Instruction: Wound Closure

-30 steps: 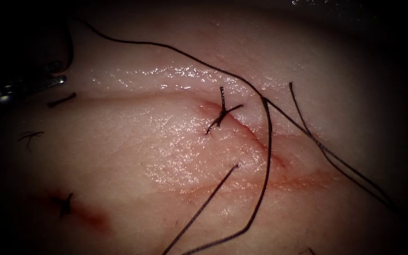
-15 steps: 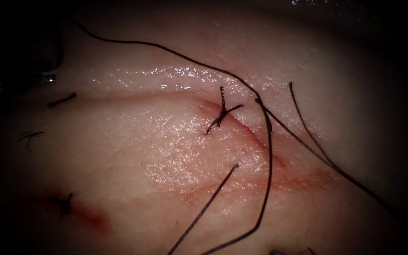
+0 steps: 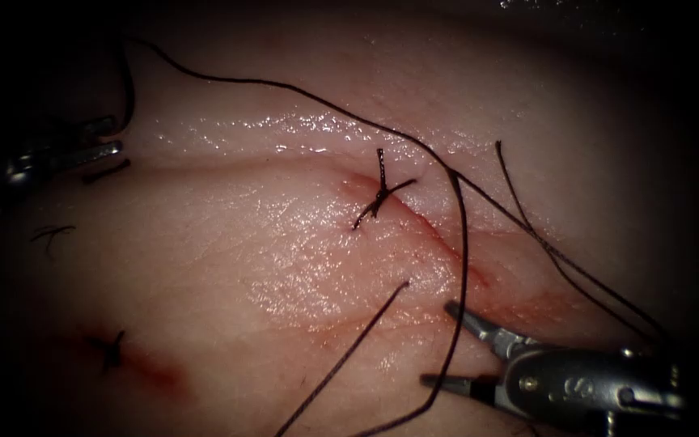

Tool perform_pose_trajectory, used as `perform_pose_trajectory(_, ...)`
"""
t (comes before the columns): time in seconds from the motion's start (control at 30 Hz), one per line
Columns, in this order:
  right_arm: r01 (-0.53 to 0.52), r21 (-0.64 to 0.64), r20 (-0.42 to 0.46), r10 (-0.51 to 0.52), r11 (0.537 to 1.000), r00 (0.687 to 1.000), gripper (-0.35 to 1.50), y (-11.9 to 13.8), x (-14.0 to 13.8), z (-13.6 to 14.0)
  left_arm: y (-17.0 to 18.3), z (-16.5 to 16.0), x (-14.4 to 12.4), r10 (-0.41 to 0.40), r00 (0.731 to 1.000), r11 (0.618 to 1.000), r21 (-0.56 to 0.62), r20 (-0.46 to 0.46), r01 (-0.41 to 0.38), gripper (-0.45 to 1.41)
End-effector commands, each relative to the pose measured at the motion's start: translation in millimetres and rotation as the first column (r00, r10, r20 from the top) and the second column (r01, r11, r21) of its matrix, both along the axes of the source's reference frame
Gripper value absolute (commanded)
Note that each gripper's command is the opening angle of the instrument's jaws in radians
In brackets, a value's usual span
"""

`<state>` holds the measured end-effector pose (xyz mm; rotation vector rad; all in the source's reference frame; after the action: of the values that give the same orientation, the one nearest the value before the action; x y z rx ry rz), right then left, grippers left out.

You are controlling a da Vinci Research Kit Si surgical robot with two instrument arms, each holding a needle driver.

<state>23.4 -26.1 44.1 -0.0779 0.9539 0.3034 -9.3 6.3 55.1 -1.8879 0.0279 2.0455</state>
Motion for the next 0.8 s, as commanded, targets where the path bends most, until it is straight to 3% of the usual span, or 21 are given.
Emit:
perform_pose_trajectory(0.03,-0.018,0.009,-0.006,0.018,1.000,1.000,0.79,0.1,1.1,0.6,-0.3,0.6,-0.7,0.003,1.000,1.000,-0.001,0.003,-0.003,-0.45)
perform_pose_trajectory(0.37,-0.066,0.026,-0.006,0.066,0.997,0.998,0.68,1.2,3.9,1.0,-1.0,0.1,-2.5,0.032,0.999,1.000,0.001,0.013,-0.032,-0.45)
perform_pose_trajectory(0.47,-0.080,0.025,-0.012,0.081,0.996,0.997,0.44,1.5,4.1,1.1,-1.1,-0.1,-2.7,0.037,0.999,0.999,0.003,0.013,-0.038,-0.45)
perform_pose_trajectory(0.63,-0.086,0.024,-0.007,0.087,0.996,0.996,-0.35,1.9,3.8,1.7,-1.3,-0.4,-3.1,0.044,0.999,0.999,0.005,0.014,-0.044,-0.45)
perform_pose_trajectory(0.8,-0.112,0.016,0.027,0.111,0.994,0.993,-0.35,1.7,4.0,1.6,-1.6,-0.8,-3.9,0.055,0.998,0.998,0.006,0.019,-0.055,-0.45)
